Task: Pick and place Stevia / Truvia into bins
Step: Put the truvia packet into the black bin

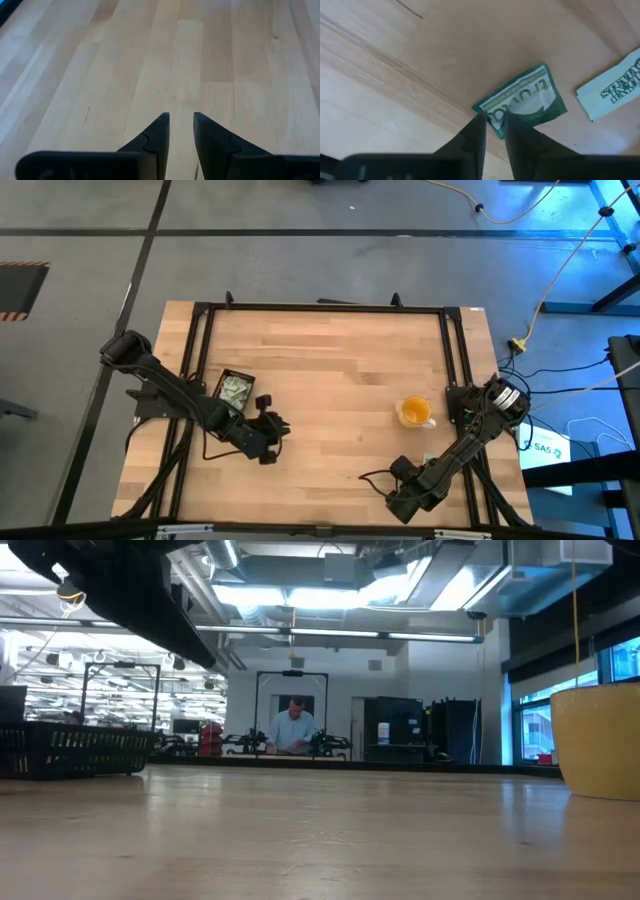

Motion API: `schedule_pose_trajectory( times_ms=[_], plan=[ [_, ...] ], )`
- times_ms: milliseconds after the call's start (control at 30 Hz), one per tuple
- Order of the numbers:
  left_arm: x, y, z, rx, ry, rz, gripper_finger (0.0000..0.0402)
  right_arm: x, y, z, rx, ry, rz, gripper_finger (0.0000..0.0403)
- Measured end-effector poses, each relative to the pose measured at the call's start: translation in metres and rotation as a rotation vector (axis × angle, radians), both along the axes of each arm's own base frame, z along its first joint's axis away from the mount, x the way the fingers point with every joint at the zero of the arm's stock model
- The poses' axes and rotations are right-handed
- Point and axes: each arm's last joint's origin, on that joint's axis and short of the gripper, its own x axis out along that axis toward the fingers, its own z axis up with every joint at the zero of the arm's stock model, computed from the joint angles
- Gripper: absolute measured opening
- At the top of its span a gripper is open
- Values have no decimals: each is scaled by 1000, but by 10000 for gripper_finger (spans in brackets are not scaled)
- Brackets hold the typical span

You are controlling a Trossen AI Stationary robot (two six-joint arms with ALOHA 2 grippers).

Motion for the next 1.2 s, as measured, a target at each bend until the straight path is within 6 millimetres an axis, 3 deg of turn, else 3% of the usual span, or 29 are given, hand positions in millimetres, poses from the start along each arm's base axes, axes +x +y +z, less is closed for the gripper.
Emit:
schedule_pose_trajectory(
  times_ms=[367,667,900,1200],
  plan=[
    [2,-1,-6,30,26,-15,79,3,3,6,-15,-15,66,34],
    [2,-1,-6,29,22,-16,81,20,12,23,-29,-196,204,33],
    [9,-6,0,17,-43,-97,80,54,18,59,-82,-458,433,33],
    [22,-24,23,10,-244,-577,113,113,34,122,-134,-1018,967,33]
  ],
)
